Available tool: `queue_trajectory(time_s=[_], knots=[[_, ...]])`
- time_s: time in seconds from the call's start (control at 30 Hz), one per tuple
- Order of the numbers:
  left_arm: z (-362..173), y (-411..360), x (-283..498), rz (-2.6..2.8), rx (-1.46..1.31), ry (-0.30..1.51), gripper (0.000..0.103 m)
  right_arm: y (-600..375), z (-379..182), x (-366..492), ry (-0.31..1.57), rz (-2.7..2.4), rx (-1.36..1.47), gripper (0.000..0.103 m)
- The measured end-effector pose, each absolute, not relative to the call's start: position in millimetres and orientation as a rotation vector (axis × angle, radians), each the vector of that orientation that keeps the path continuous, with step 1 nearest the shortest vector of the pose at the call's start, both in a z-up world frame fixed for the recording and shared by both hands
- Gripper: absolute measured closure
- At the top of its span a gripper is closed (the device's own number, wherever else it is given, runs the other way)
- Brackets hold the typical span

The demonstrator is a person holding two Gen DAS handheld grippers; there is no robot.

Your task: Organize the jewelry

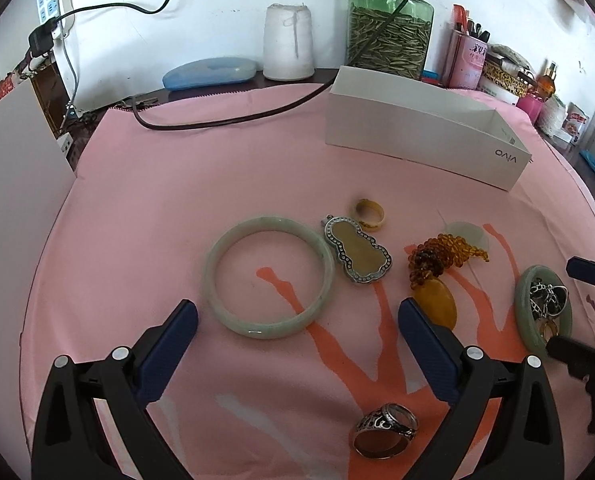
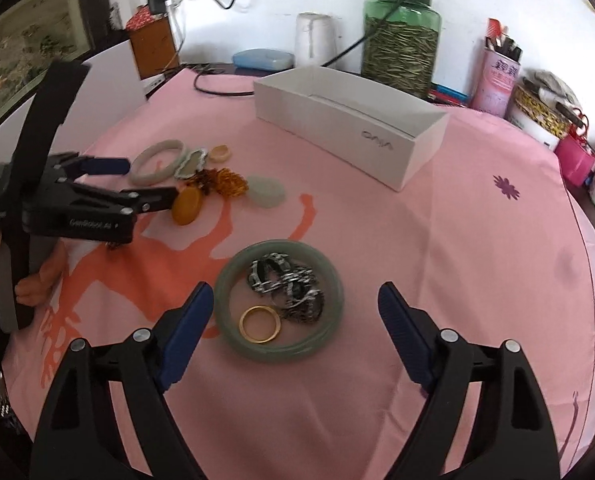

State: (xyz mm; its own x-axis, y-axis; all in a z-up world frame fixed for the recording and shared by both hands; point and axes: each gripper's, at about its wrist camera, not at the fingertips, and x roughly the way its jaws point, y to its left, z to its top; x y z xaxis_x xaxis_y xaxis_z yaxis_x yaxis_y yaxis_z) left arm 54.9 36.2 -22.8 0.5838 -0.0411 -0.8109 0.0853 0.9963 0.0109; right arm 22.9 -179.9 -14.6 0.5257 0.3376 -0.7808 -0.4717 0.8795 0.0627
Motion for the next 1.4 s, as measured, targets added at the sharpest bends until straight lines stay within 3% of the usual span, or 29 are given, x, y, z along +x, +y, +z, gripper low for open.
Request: queue_trajectory(time_s=[0.43, 0.8, 1.03, 1.23, 1.3, 1.4], knots=[[-21, 42, 60, -0.092, 0.022, 0.947, 0.005, -185, -22, 28, 0.931, 0.496, -0.116, 0.018], [-10, 54, 56, -0.104, -0.024, 0.906, 0.005, -183, -20, 25, 0.92, 0.502, -0.127, 0.017], [-19, 42, 61, -0.056, 0.101, 0.911, 0.005, -169, -24, 18, 0.919, 0.501, -0.209, 0.017], [-22, 61, 77, -0.012, -0.004, 0.943, 0.005, -173, -23, 24, 0.923, 0.487, -0.182, 0.02], [-21, 57, 75, -0.021, 0.022, 0.927, 0.017, -171, -21, 22, 0.917, 0.495, -0.19, 0.027], [-19, 52, 72, -0.053, 0.039, 0.913, 0.028, -167, -19, 20, 0.908, 0.504, -0.214, 0.032]])
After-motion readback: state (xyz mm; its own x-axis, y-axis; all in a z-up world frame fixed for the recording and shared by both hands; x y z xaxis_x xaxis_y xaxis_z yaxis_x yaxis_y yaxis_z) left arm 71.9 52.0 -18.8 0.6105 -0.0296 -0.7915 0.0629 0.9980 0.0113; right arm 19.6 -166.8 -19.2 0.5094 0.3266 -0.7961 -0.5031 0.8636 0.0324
